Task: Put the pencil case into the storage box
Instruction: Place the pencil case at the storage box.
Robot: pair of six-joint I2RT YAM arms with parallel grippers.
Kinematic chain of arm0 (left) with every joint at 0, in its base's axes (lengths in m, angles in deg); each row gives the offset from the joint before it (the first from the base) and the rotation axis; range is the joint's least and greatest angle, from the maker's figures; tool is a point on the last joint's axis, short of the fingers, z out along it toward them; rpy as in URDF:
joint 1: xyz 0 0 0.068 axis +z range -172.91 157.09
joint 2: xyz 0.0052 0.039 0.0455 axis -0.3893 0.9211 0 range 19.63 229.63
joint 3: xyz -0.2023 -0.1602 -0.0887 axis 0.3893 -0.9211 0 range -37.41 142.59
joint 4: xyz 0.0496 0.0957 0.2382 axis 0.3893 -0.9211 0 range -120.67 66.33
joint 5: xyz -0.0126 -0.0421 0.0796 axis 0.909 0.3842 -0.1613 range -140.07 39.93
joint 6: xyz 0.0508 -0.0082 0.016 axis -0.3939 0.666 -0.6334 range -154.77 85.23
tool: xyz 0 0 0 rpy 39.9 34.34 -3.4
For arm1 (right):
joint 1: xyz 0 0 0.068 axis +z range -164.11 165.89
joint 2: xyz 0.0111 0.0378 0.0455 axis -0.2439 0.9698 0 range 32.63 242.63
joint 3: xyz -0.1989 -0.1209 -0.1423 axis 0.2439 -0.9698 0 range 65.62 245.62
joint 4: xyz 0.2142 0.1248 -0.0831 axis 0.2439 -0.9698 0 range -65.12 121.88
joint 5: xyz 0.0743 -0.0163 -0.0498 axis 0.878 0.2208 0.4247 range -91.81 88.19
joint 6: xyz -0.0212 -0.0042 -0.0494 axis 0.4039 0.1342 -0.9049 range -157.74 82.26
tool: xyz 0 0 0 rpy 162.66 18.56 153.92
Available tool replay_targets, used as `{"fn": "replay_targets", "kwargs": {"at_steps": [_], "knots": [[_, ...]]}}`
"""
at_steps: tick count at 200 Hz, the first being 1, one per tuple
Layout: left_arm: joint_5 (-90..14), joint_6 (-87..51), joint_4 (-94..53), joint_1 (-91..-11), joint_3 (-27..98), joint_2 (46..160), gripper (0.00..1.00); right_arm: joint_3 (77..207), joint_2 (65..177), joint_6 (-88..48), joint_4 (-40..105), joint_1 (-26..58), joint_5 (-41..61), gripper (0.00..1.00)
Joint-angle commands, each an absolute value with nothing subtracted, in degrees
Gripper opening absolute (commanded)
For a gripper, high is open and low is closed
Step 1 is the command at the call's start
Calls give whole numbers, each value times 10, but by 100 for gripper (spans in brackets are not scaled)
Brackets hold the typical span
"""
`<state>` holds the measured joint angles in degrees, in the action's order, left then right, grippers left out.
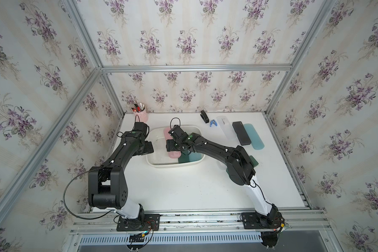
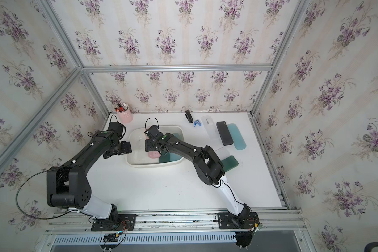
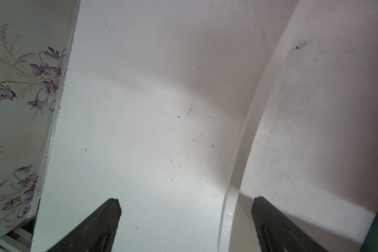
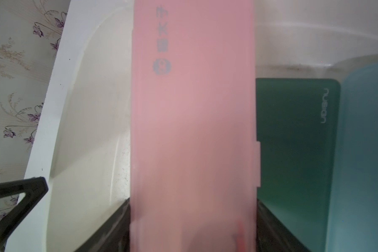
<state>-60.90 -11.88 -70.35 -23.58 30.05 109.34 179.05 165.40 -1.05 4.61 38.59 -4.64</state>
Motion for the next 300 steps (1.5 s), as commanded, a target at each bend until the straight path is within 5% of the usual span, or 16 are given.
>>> {"fn": "replay_targets", "kwargs": {"at_steps": [1, 14, 33, 50, 129, 172, 300], "knots": [[-599, -126, -694, -235, 299, 1094, 99, 1794, 1663, 27, 47, 385, -61, 66], [-601, -128, -694, -235, 299, 1094, 99, 1795, 1668, 31, 53, 388, -58, 68], [-604, -129, -694, -235, 299, 1094, 99, 1808, 1679, 27, 48, 391, -45, 90], [-605, -129, -692, -236, 299, 1095, 99, 1805, 1677, 18, 59, 391, -29, 99], [-609, -136, -693, -237, 299, 1092, 99, 1690, 1537, -50, 11, 368, -139, 100], [-615, -137, -695, -247, 310, 1100, 99, 1466, 1385, -160, 31, 193, -144, 100], [-678, -130, -716, -299, 367, 1178, 99, 1603, 1583, -403, 109, 13, -199, 100]]}}
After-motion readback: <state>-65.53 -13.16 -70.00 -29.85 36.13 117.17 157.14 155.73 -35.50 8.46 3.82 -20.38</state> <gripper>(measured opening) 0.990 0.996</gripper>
